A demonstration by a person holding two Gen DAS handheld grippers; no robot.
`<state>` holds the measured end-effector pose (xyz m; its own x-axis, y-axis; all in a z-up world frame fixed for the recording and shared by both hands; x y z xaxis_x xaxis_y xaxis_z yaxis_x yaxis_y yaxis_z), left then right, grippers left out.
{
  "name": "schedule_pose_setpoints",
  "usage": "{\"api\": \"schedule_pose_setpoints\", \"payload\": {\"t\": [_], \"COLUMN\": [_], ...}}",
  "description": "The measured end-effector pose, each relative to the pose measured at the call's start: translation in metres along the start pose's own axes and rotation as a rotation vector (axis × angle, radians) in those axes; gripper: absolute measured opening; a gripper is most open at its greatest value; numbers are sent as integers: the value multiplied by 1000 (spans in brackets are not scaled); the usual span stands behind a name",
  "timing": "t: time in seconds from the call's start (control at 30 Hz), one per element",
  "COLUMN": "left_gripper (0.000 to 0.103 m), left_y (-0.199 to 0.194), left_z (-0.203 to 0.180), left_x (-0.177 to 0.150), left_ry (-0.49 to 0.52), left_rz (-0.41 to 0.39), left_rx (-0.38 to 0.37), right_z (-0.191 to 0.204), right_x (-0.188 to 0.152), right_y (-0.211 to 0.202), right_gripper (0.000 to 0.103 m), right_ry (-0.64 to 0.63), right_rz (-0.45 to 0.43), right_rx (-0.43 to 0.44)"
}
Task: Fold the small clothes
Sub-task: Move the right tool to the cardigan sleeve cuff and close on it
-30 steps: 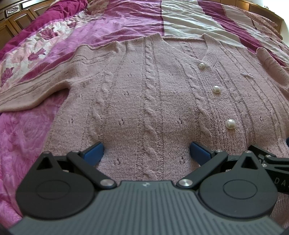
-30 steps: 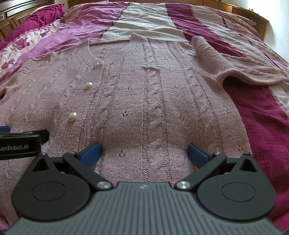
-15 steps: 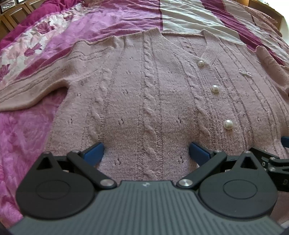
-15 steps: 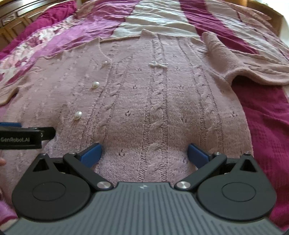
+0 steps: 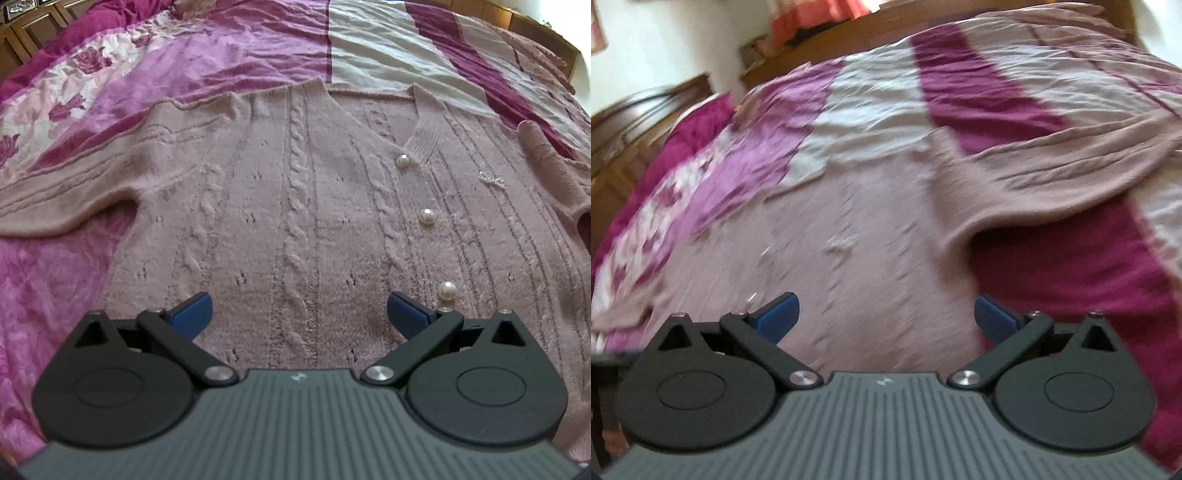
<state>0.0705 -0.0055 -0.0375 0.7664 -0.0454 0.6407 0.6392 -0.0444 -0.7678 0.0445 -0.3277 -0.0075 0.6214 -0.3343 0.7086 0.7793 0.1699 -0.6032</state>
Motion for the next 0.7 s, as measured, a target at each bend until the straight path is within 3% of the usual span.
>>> {"api": "schedule_pose_setpoints", "payload": {"t": [0.43, 0.7], "left_gripper": [103, 103], "left_y": [16, 19], "left_z": [-4, -5], "left_x": [-11, -12], "left_ry": [18, 36], "left_rz": [49, 50], "left_rx": [29, 37], "right_z": [-130, -173], "right_x": [63, 87], "right_y": [35, 66], "right_gripper": [103, 103], "right_ry": [178, 237], "right_rz": [-102, -141], "right_rx": [-156, -217]}}
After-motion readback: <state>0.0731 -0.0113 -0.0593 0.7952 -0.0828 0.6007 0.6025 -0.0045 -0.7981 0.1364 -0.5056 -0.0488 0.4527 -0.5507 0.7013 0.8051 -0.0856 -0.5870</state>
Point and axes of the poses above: each gripper's, at about its wrist camera, not at the fingertips, and y roughly the way its jaws point, z to its left, x to its top, the point moved 8 cm from there along y, roughly the way its jaws point, and after that the axes turned 3 degrees about -z, right-handed, at the moved point
